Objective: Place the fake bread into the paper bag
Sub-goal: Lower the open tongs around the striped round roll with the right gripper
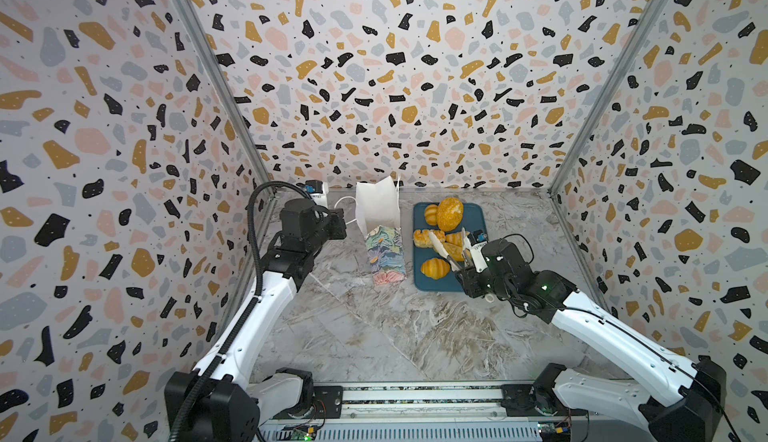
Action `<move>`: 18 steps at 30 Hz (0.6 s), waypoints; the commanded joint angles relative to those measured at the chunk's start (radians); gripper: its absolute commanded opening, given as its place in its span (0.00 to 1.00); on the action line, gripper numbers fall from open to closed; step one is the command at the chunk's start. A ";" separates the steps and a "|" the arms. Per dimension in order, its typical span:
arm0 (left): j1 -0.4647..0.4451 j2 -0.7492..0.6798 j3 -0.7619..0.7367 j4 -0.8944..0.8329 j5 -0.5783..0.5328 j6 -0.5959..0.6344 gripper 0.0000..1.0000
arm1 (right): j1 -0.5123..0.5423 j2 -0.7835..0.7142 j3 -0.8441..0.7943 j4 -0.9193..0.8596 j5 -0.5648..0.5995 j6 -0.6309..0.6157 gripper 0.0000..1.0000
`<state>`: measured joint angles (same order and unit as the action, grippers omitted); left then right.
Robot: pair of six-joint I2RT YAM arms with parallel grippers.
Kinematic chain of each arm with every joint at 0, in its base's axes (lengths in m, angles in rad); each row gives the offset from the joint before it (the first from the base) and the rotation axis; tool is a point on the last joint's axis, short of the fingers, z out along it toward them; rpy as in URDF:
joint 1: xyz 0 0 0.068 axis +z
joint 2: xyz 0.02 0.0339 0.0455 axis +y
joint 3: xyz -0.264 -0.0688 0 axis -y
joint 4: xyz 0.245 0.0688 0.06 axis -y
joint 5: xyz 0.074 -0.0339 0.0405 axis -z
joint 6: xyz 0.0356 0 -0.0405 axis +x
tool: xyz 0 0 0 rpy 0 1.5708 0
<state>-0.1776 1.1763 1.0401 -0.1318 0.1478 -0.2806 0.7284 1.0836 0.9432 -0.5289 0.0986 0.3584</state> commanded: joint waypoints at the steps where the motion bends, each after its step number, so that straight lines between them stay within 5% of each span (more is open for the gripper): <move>1: 0.003 -0.004 0.013 0.018 0.003 -0.006 0.00 | -0.003 -0.023 -0.004 0.014 0.009 0.017 0.51; 18: 0.003 -0.007 0.016 0.014 0.001 -0.003 0.00 | -0.003 0.001 -0.105 0.075 -0.046 0.087 0.51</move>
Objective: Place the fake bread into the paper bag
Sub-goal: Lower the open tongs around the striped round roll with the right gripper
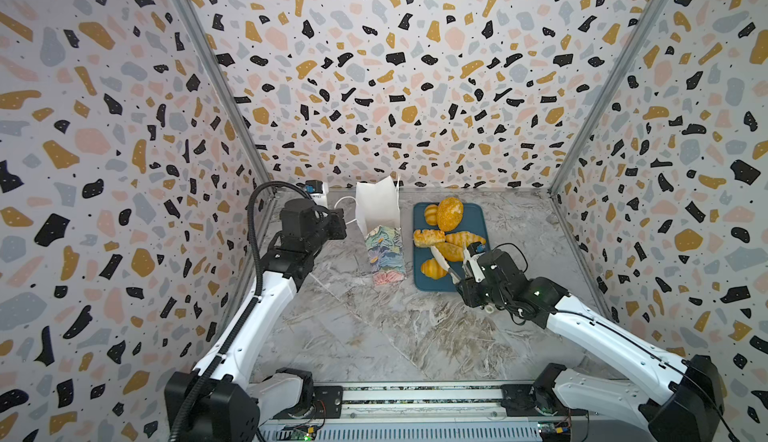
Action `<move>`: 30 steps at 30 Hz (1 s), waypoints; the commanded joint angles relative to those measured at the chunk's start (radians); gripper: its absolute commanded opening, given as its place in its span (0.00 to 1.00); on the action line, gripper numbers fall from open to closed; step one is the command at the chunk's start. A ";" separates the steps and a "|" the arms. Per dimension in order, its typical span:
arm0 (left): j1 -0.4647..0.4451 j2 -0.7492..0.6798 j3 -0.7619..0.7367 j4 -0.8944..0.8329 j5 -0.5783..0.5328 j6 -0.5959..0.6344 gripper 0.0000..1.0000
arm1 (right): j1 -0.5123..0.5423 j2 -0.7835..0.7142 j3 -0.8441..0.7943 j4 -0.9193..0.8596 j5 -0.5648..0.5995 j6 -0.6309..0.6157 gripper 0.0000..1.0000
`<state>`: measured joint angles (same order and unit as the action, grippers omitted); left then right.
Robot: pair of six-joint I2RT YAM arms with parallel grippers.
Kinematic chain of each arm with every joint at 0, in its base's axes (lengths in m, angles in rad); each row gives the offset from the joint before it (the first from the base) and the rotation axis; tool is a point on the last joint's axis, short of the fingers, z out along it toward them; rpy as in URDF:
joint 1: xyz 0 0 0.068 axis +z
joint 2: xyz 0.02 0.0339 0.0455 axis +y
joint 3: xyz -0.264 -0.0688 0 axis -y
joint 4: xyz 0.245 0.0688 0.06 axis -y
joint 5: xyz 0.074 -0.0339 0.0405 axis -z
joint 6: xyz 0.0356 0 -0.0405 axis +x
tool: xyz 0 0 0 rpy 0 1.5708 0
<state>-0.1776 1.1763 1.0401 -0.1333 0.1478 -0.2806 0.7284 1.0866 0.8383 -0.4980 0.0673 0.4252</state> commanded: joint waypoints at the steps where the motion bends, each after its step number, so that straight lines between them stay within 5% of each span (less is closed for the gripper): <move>1: 0.003 -0.009 0.016 0.015 0.001 -0.003 0.00 | -0.003 -0.002 -0.004 0.047 -0.015 0.021 0.51; 30: 0.003 -0.007 0.018 0.008 -0.008 0.000 0.00 | 0.003 0.108 -0.113 0.157 -0.105 0.091 0.50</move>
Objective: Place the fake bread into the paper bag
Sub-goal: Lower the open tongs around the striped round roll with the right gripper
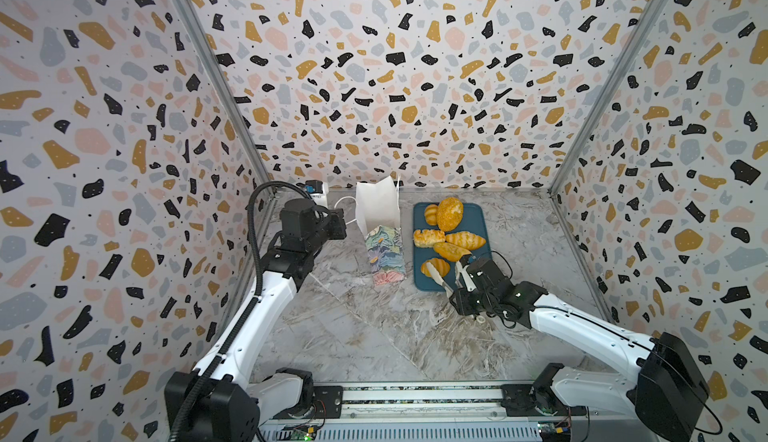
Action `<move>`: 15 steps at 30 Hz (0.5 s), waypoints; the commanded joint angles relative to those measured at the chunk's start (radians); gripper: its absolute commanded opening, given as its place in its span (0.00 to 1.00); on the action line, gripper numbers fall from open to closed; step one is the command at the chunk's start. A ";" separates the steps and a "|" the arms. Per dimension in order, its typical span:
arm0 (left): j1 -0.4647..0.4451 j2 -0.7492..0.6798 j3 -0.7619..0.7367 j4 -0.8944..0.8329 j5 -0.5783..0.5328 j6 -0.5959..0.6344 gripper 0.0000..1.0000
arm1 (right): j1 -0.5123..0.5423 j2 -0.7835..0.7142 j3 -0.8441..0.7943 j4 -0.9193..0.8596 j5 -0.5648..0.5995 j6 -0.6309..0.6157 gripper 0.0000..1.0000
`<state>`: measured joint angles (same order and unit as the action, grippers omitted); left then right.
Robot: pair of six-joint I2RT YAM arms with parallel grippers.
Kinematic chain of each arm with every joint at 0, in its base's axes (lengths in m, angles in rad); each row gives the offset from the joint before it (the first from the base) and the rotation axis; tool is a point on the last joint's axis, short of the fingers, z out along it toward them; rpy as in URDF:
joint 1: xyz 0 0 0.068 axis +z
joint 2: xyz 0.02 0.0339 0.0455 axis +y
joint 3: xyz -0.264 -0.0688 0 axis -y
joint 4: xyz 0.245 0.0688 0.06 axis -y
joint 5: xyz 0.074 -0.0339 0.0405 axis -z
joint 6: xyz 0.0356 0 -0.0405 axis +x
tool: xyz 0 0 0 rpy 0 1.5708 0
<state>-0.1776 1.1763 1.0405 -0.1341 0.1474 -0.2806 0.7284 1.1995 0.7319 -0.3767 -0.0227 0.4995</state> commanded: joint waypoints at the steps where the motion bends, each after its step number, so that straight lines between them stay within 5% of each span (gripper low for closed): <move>1: 0.003 -0.008 0.019 0.009 -0.007 0.001 0.00 | 0.004 -0.001 -0.009 0.041 -0.018 0.019 0.50; 15: 0.003 -0.001 0.018 0.011 -0.002 0.000 0.00 | 0.009 0.059 -0.011 0.074 -0.049 0.024 0.49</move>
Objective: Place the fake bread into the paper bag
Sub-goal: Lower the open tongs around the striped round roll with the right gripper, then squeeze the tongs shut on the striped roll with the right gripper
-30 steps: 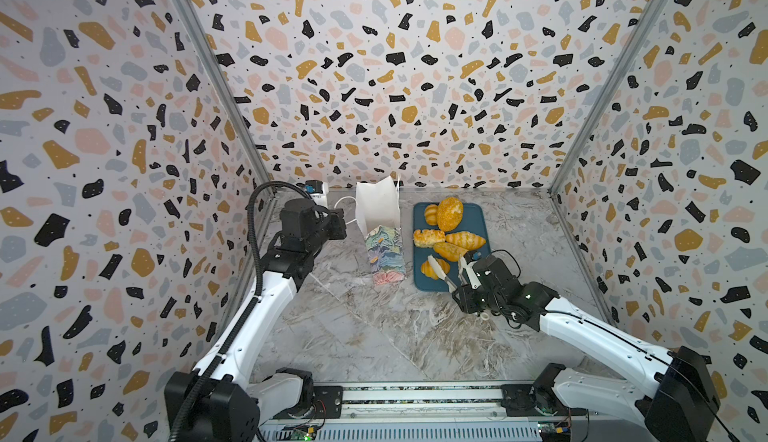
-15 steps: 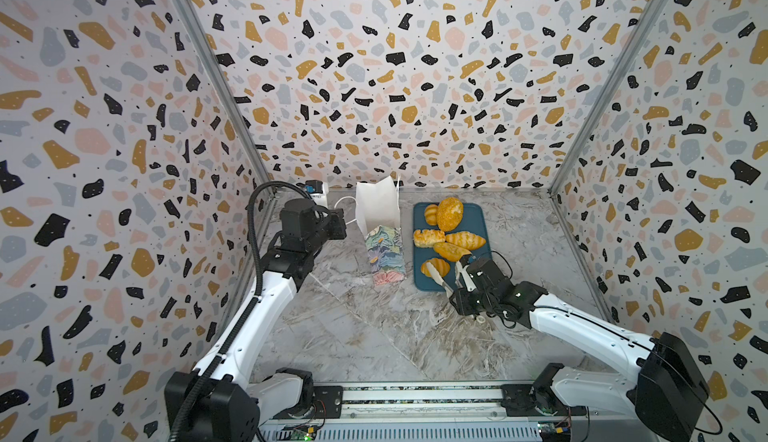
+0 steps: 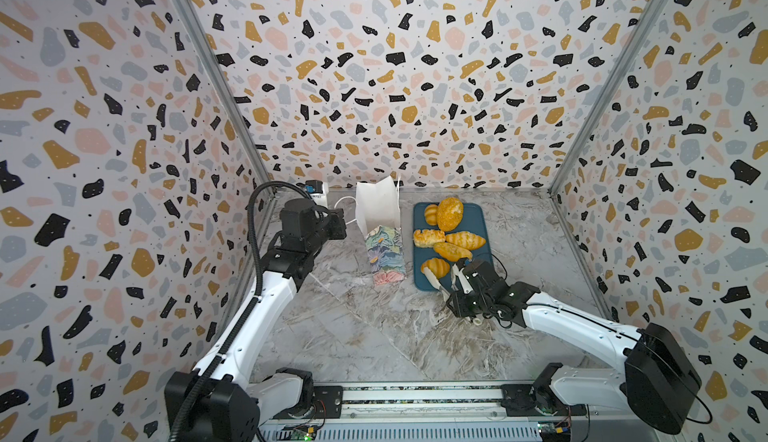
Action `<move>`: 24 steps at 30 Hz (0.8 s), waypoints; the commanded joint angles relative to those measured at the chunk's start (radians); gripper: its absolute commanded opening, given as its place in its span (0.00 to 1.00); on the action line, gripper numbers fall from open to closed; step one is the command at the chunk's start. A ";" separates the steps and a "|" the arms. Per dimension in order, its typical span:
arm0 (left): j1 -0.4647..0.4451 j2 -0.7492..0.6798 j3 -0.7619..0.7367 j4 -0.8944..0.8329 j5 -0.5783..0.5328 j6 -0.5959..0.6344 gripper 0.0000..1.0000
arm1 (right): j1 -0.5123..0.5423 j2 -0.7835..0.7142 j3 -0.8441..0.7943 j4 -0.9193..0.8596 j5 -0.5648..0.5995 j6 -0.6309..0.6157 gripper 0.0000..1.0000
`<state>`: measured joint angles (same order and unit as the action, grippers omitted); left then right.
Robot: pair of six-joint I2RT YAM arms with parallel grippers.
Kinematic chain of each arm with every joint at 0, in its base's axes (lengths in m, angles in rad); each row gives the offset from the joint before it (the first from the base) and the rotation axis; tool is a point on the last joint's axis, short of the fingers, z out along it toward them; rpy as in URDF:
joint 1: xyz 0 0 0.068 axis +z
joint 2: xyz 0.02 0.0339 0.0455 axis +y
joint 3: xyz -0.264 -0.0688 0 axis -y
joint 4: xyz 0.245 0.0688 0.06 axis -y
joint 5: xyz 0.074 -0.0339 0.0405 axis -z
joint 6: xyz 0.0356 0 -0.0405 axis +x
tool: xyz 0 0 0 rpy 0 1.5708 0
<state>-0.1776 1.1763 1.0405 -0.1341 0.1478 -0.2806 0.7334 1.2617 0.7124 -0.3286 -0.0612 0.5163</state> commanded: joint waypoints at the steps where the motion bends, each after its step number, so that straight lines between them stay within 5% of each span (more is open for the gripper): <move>1: 0.003 -0.001 0.017 0.011 -0.003 0.000 0.00 | 0.004 0.001 0.010 0.027 -0.009 0.007 0.49; 24: 0.003 0.005 0.018 0.009 -0.004 0.000 0.00 | 0.006 0.145 0.124 0.026 -0.001 -0.030 0.49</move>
<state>-0.1776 1.1767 1.0405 -0.1341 0.1478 -0.2806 0.7353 1.4010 0.7906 -0.3161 -0.0772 0.5064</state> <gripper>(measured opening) 0.046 0.491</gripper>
